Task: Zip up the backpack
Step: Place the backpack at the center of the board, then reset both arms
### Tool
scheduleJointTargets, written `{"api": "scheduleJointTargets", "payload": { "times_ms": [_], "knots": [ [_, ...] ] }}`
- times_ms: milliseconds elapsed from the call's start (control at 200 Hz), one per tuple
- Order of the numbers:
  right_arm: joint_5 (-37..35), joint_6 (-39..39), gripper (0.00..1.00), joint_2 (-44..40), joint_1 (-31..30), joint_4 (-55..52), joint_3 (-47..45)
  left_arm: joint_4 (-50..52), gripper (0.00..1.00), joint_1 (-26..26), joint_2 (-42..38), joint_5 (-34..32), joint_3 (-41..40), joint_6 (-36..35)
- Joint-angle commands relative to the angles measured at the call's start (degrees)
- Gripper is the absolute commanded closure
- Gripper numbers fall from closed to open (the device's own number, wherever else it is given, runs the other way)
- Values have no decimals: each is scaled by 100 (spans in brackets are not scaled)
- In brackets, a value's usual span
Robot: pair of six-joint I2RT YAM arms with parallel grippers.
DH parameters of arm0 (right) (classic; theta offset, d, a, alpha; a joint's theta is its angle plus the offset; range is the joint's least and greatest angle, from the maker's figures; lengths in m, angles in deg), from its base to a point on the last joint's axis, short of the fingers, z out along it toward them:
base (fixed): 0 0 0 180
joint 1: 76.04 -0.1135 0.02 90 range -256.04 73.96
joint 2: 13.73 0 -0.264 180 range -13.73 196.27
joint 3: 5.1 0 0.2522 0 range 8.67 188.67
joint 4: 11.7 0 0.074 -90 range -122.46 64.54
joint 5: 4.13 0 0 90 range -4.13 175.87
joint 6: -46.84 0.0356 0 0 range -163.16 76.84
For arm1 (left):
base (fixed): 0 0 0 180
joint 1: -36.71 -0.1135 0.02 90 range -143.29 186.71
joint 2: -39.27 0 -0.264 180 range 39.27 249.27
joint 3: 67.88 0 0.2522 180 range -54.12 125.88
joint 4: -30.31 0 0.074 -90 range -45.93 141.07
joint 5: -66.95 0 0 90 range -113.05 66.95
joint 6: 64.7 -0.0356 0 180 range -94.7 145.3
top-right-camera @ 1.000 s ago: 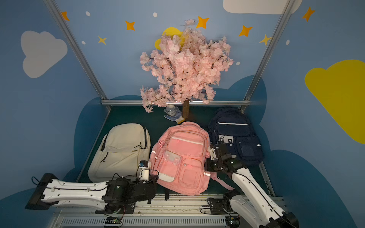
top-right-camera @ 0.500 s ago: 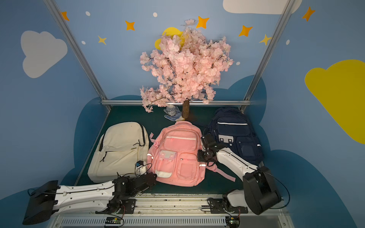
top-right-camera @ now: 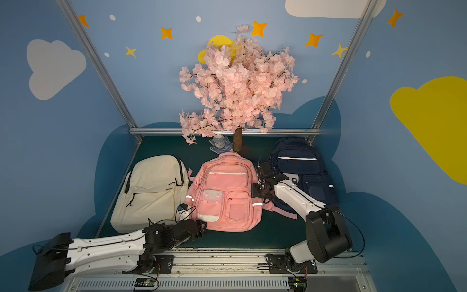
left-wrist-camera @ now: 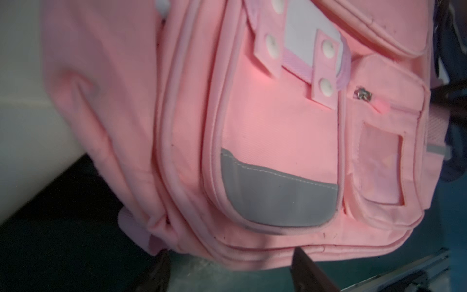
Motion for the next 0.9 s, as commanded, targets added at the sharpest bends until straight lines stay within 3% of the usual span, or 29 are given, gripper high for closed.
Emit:
{"api": "scheduleJointTargets", "payload": {
  "times_ms": [0, 155, 240, 345, 501, 691, 896],
  "knots": [
    [-406, 38, 17, -516, 55, -370, 278, 1117, 0, -315, -441, -489, 616, -1003],
    [-1226, -68, 14, -1344, 295, -165, 272, 556, 0, -1759, -850, -126, 1176, -3074],
    [-1488, -242, 12, -1794, 528, 253, 173, 267, 0, -2584, -690, -430, 1519, -3792],
    [-1581, -467, 12, -2120, 982, 869, -43, -627, 0, -3645, -76, -729, 1684, -4845],
    [-1874, -1063, 11, -1895, 1546, 2097, -621, -2324, 0, -5056, 1206, -488, 1478, -6127],
    [-3228, -1709, 9, -872, 1661, 4616, -1978, -5502, 0, -5699, 2079, -258, 147, -7683],
    [-2656, -2190, 7, 18, 1758, 7750, -3123, -7529, 0, -6361, 2924, 1169, -675, -7464]
  ]
}}
